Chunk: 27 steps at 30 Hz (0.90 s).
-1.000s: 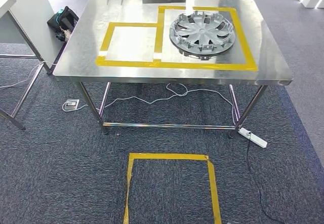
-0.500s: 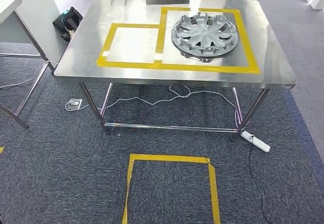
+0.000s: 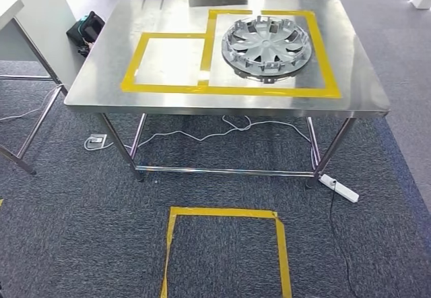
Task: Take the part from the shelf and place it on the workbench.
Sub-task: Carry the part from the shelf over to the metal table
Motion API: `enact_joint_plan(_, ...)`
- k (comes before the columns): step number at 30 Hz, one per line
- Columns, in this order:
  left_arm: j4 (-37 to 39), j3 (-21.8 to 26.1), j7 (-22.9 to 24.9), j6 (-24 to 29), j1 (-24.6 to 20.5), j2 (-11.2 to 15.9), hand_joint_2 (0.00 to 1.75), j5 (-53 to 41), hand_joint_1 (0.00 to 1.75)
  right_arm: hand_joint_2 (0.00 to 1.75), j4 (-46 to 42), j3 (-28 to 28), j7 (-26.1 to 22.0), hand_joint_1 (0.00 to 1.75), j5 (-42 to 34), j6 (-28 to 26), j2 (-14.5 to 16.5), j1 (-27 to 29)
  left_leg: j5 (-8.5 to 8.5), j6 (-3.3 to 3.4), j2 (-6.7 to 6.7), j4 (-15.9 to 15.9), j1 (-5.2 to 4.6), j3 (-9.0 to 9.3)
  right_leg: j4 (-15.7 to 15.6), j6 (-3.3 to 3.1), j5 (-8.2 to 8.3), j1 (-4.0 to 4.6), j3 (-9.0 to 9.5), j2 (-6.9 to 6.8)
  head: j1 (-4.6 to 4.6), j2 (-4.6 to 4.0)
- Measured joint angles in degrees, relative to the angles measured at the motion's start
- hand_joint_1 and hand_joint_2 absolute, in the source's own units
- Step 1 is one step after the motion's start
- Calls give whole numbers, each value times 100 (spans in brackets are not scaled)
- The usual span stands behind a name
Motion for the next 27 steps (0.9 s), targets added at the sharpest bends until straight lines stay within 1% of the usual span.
enact_joint_plan(1,1,0,0,1,1,-1,175,0,175,0,0,0,0,0,1,1,0,0,-11,13,4,-131,-9,56,-9,33,-15,13,-7,1,2,0)
enact_joint_plan(2,1,1,0,1,3,-3,175,0,175,0,0,0,-1,0,5,2,0,-2,-51,32,-3,-169,-21,72,-26,65,-27,21,-11,-2,6,0)
enact_joint_plan(4,2,5,0,3,8,-5,175,-2,175,0,0,0,-3,0,16,4,0,-3,-69,100,-19,-175,-14,84,-36,123,-67,10,-5,-14,15,0)
enact_joint_plan(5,2,7,0,3,8,-5,175,-4,175,0,0,0,-4,0,21,5,0,-7,-80,137,-23,-182,-9,103,66,147,-140,8,-38,-18,25,0)
enact_joint_plan(6,2,8,0,4,7,-5,175,-7,175,0,0,1,-4,0,25,6,0,-11,-89,170,-24,-188,-4,123,291,163,-265,9,-137,-19,35,0)
enact_joint_plan(7,2,9,0,4,8,-5,175,-9,175,0,0,1,-5,0,27,8,0,-13,-106,198,-23,-188,-12,138,648,172,-434,12,-315,-19,47,0)
enact_joint_plan(8,2,9,0,4,9,-5,175,-11,175,0,0,2,-5,0,29,10,0,-11,-122,223,-22,-187,-27,152,1064,174,-606,16,-541,-19,53,0)
enact_joint_plan(9,3,9,0,5,10,-6,175,-12,175,0,0,2,-4,0,32,13,0,-5,-138,245,-24,-187,-45,169,1420,172,-717,18,-751,-19,55,0)
enact_joint_plan(10,3,9,0,5,11,-5,175,-13,175,0,0,1,-4,0,34,15,0,3,-158,262,-30,-186,-64,193,1613,162,-716,22,-889,-19,56,0)
enact_joint_plan(11,4,10,0,5,13,-5,175,-13,175,0,0,1,-4,0,35,15,0,8,-181,272,-38,-186,-80,226,1572,142,-592,29,-916,-18,55,0)
enact_joint_plan(12,4,10,0,5,13,-6,175,-13,175,0,0,0,-4,0,36,15,0,9,-208,276,-48,-186,-93,269,1312,112,-372,41,-834,-17,56,0)
enact_joint_plan(13,4,11,0,4,13,-7,175,-13,175,0,0,1,-5,0,37,15,-1,9,-239,271,-55,-186,-102,315,908,72,-110,59,-676,-14,56,0)
enact_joint_plan(14,4,11,0,5,12,-8,175,-13,175,0,0,1,-5,0,37,15,-2,6,-274,255,-59,-179,-119,352,523,32,74,79,-505,-13,55,0)
enact_joint_plan(15,4,11,0,7,12,-9,175,-13,175,0,0,2,-5,0,37,15,-4,1,-300,235,-63,-175,-127,376,238,3,191,97,-372,-11,53,0)
enact_joint_plan(16,4,10,0,10,11,-9,175,-13,175,0,0,2,-4,0,37,15,-5,-2,-317,211,-66,-174,-131,386,82,-17,230,113,-294,-10,50,0)
enact_joint_plan(18,3,8,0,17,11,-13,175,-14,175,0,0,2,-3,0,40,15,-8,-2,-330,160,-70,-192,-122,394,36,-44,210,127,-260,-8,49,0)
enact_joint_plan(20,2,10,0,22,10,-15,175,-16,175,0,0,1,-4,0,44,16,-8,1,-394,94,-61,-137,-115,393,-31,-95,215,100,-204,-10,31,0)
enact_joint_plan(21,2,14,0,24,8,-12,175,-18,175,0,0,1,-4,0,45,17,-7,-4,-489,57,-54,29,-114,318,-69,-119,217,78,-166,-14,14,0)
enact_joint_plan(22,2,17,0,26,8,-9,175,-18,175,0,0,2,-5,0,46,19,-7,-9,-623,23,-48,310,-105,171,-94,-139,211,61,-135,-19,-4,0)
enact_joint_plan(23,2,19,-1,26,9,-7,175,-18,175,0,0,2,-5,0,46,19,-7,-15,-774,-7,-44,679,-95,-41,-104,-152,198,54,-117,-23,-21,0)
enact_joint_plan(24,3,20,-1,26,14,-5,175,-18,175,0,0,2,-4,0,46,19,-7,-18,-890,-31,-43,1037,-80,-262,-105,-157,183,47,-106,-26,-20,0)
enact_joint_plan(25,3,21,-1,26,20,-5,175,-17,175,0,0,2,-4,0,46,19,-7,-15,-911,-51,-42,1270,-66,-427,-104,-155,164,39,-90,-27,-22,0)
enact_joint_plan(26,4,21,-1,26,24,-5,175,-18,175,0,0,2,-3,0,46,20,-7,-9,-819,-70,-41,1313,-50,-498,-103,-142,142,28,-66,-27,-20,0)
enact_joint_plan(27,4,22,0,26,25,-4,175,-17,175,0,0,2,-3,0,48,21,-7,-4,-619,-89,-38,1142,-32,-456,-102,-120,117,11,-31,-23,-20,0)
